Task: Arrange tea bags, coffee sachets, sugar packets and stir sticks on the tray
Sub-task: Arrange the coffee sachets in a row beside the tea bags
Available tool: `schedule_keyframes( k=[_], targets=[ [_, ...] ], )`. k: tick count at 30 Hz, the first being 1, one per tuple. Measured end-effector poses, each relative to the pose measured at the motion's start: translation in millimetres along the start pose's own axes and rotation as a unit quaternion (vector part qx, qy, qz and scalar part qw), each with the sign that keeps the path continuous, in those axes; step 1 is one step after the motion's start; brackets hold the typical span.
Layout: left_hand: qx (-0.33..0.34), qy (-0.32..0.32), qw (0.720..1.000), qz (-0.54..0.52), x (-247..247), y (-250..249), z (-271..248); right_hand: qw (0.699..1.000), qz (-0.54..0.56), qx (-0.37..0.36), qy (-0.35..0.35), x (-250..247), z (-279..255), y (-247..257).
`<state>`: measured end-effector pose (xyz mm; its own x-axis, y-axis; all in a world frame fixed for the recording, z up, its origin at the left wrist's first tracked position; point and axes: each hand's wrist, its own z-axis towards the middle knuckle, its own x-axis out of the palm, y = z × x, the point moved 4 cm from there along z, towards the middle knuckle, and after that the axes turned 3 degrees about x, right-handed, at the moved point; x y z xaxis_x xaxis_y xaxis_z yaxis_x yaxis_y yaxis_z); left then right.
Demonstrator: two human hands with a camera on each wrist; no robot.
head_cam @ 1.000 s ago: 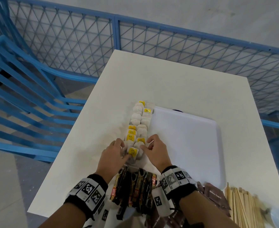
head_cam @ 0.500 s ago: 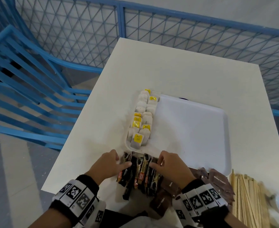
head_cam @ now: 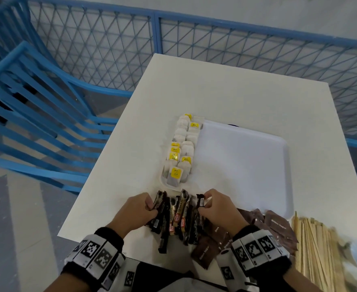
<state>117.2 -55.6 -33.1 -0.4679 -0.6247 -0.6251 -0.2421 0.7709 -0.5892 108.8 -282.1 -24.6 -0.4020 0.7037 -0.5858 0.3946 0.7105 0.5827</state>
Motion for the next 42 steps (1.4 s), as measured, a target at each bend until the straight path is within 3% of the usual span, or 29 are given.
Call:
schedule_keyframes(
  k=[4, 11, 16, 21, 25, 27, 30, 36, 42],
  targets=[
    [-0.003, 0.007, 0.997, -0.081, -7, -9, -11, 0.998, 0.035, -0.041, -0.017, -17, -8, 9],
    [0.021, 0.059, 0.967, -0.248, -4, -41, -23, 0.967, 0.222, -0.079, 0.096, -15, -14, 42],
    [0.058, 0.076, 0.948, -0.304, 12, -58, -37, 0.957, 0.251, -0.101, 0.102, 5, -15, 56],
    [0.129, 0.058, 0.964, -0.227, 5, -53, -47, 0.967, 0.175, -0.139, 0.123, 15, -19, 61],
    [0.075, 0.046, 0.977, -0.192, -12, -27, -49, 0.996, -0.029, -0.078, 0.036, 2, -13, 32],
    [0.047, 0.060, 0.980, -0.182, -16, -14, -47, 0.988, -0.144, -0.047, -0.002, 4, -11, 18],
    [0.029, 0.080, 0.982, -0.171, -17, -4, -43, 0.977, -0.213, -0.016, -0.001, 21, -16, 14],
    [0.061, 0.047, 0.997, 0.002, -14, -2, -22, 0.978, -0.204, 0.038, -0.031, 46, -19, 16],
    [0.029, 0.027, 0.994, 0.105, 6, 11, -1, 0.982, -0.158, 0.082, -0.060, 52, -18, 9]
  ],
)
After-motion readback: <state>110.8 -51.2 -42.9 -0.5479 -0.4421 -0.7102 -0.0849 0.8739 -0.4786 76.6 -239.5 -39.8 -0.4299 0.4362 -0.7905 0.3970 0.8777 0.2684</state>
